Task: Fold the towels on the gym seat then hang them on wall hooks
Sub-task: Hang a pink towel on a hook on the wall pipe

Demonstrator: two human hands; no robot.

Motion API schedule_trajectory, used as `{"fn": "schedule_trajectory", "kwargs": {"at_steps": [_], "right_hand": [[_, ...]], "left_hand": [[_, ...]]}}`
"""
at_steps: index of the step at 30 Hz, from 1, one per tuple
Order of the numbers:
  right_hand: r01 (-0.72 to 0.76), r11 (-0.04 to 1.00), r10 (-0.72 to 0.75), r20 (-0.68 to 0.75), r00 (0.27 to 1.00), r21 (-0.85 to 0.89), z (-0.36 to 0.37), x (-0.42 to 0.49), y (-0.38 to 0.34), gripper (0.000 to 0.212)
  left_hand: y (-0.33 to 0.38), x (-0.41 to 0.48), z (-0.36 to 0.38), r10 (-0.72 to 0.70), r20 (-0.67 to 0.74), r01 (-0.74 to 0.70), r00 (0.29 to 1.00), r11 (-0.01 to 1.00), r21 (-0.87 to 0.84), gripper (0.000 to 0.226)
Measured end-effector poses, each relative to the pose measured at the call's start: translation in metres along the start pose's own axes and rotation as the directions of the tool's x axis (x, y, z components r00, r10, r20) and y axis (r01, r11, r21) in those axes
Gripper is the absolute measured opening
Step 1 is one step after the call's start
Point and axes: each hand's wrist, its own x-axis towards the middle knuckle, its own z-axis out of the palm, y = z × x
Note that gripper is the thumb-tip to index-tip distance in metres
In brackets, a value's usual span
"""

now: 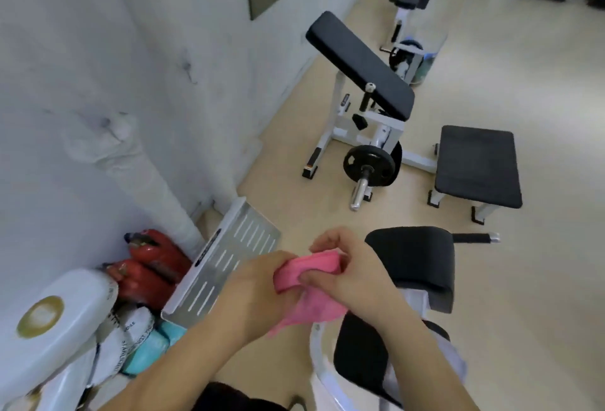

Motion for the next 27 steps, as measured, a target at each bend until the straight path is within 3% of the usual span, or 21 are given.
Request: {"fn": "schedule_trajectory", "kwargs": {"at_steps": [3, 8, 11, 16, 19, 22, 25, 27], "right_hand": [[0.007, 0.999, -0.012, 0.119, 0.993, 0.039, 0.03, 0.029, -0.022, 0.041], [-0.063, 0.977, 0.024, 0.194, 0.981, 0.201, 0.087, 0.07, -0.059, 0.041], [-0.052, 0.96, -0.007, 0.212, 0.977, 0.274, 0.122, 0.095, -0.09, 0.035], [0.069, 0.992, -0.101, 0.316, 0.943, 0.11, 0.179, 0.132, -0.152, 0.021], [0.144, 0.989, -0.15, 0.286, 0.946, 0.043, 0.194, 0.157, -0.184, 0.026], [0.12, 0.986, -0.145, 0.226, 0.963, 0.117, 0.199, 0.185, -0.202, 0.03], [0.091, 0.987, -0.124, 0.268, 0.956, 0.131, 0.201, 0.222, -0.207, 0.038], [0.095, 0.993, -0.111, 0.334, 0.936, 0.065, 0.204, 0.252, -0.204, 0.031]], "left_hand": [[-0.024, -0.008, -0.05, -0.175, -0.025, 0.158, 0.984, 0.938, -0.309, 0.013], [-0.064, -0.024, -0.121, -0.284, -0.189, 0.133, 0.94, 0.815, -0.564, 0.026], [-0.088, -0.031, -0.163, -0.325, -0.229, 0.144, 0.917, 0.808, -0.572, 0.03], [-0.113, -0.028, -0.238, -0.258, -0.322, 0.059, 0.911, 0.854, -0.516, 0.048], [-0.123, -0.012, -0.274, -0.223, -0.342, 0.054, 0.913, 0.896, -0.44, 0.029], [-0.123, 0.004, -0.291, -0.233, -0.369, 0.046, 0.9, 0.891, -0.451, 0.01], [-0.125, 0.029, -0.298, -0.296, -0.465, 0.086, 0.834, 0.903, -0.42, 0.013], [-0.133, 0.05, -0.303, -0.334, -0.518, 0.14, 0.788, 0.916, -0.377, 0.019]]}}
